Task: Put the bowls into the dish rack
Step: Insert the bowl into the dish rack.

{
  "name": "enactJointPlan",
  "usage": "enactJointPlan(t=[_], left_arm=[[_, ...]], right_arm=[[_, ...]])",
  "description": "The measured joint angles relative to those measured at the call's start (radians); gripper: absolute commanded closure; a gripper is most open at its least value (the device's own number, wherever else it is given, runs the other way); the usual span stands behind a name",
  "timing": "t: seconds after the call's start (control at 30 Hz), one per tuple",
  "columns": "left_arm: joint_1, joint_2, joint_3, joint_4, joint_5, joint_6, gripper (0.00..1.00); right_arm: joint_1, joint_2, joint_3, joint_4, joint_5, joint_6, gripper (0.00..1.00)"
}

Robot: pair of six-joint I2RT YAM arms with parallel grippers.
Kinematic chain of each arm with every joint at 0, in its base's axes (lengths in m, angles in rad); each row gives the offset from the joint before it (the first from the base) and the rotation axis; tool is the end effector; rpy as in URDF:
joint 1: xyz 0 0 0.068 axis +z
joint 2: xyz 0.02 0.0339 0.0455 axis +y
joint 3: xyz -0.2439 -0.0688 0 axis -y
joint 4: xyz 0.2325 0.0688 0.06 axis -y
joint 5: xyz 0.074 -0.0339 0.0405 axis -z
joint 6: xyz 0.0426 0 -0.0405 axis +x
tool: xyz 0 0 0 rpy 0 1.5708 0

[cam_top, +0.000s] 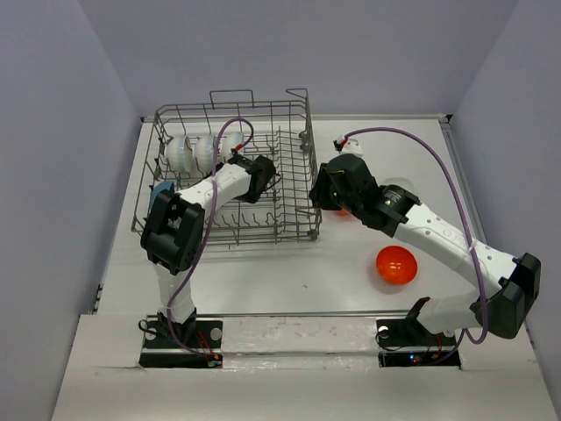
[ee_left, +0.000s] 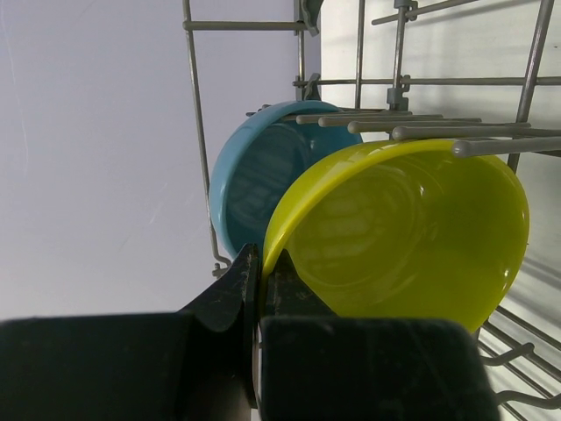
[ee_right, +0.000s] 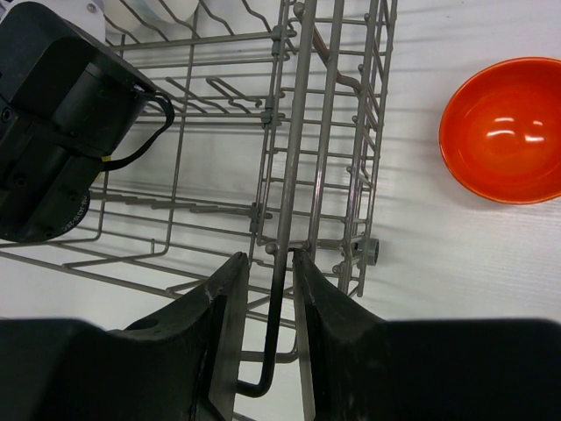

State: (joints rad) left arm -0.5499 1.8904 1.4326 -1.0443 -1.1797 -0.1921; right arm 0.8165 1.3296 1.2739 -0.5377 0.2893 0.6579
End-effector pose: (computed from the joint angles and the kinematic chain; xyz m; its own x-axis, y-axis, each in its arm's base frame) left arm 0.3087 -0.1430 0.2061 -0.8626 0.4434 -0.2435 -0.0199 0.4511 0.8922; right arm 0.2091 0.2048 0.3331 -0.6310 0.1842 -0.7535 -0.1904 0.9049 0.3807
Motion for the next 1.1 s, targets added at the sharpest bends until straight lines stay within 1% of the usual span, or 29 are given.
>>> enactJointPlan(t=[0.87, 1.1], left_arm=[[-0.014, 0.058, -0.017, 0.035, 0.025, 0.04, 1.0], [-0.014, 0.058, -0.018, 0.041, 0.027, 0.051, 0.93]], right_arm=[[0.0, 0.0, -0.013, 0.007, -0.006, 0.0, 0.67], [0.0, 0.0, -0.013, 0.007, -0.006, 0.0, 0.67]])
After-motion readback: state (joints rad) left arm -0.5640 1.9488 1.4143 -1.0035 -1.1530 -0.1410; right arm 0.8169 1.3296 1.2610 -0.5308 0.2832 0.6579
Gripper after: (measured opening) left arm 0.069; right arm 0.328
